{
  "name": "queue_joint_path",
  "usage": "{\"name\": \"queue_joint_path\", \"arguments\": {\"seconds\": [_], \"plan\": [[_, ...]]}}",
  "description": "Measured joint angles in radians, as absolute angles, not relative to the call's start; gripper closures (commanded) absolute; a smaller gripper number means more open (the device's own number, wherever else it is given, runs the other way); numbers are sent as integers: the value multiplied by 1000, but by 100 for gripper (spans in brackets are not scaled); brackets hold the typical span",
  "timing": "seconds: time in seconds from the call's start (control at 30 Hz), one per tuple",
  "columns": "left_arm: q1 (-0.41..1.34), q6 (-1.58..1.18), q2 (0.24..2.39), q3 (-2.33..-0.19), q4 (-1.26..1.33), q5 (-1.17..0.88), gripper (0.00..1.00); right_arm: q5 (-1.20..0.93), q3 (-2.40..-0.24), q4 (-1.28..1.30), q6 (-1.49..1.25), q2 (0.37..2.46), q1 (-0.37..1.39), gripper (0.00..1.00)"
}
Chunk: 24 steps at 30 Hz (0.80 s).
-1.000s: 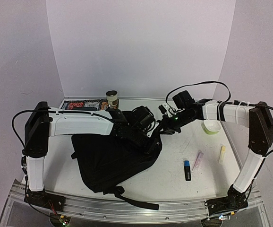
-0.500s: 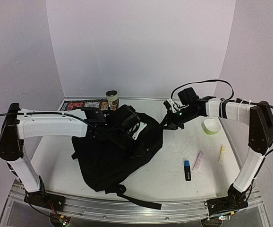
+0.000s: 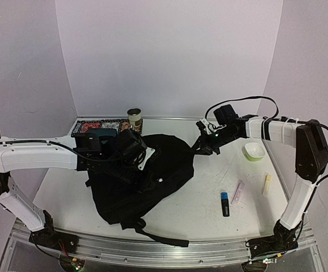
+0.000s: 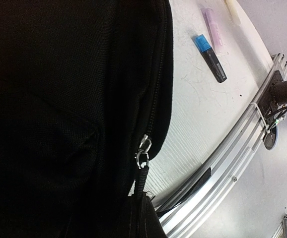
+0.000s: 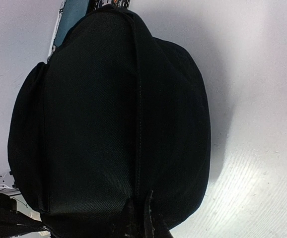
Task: Pack the student bag
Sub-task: Place the largest pocket in the student bag.
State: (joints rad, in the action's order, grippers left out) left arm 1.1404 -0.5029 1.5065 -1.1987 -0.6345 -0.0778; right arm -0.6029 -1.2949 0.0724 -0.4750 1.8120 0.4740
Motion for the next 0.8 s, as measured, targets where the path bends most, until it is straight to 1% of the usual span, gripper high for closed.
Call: {"name": "queue_joint_path", "arguments": {"seconds": [0.03, 0.13, 0.17, 0.27, 0.37, 0.53, 0.67, 0.8], "plan": [[1140, -506, 1497, -1195, -638, -67, 92, -612, -1295, 72, -480, 1814, 474, 100], [1141, -515, 1483, -1196, -670, -47, 85, -609, -1288, 48, -495, 1816, 471, 100], [1142, -517, 1478, -1196, -693, -44, 82, -594, -1281, 34, -498, 1816, 466, 100], [1144, -522, 1475, -1204, -754, -23, 62, -563, -1239, -4, -500, 1813, 439, 100], [1145, -522, 1475, -1244, -792, 9, 46, -548, -1184, -33, -500, 1793, 424, 100], [1119, -539, 1465, -1312, -790, 70, 33, -510, -1089, -47, -500, 1708, 420, 100], [1032, -595, 1419, -1299, -795, 105, 26, -478, -1042, -44, -501, 1646, 422, 100], [912, -664, 1330, -1228, -811, 134, 19, -439, -1006, -44, -503, 1608, 422, 100]]}}
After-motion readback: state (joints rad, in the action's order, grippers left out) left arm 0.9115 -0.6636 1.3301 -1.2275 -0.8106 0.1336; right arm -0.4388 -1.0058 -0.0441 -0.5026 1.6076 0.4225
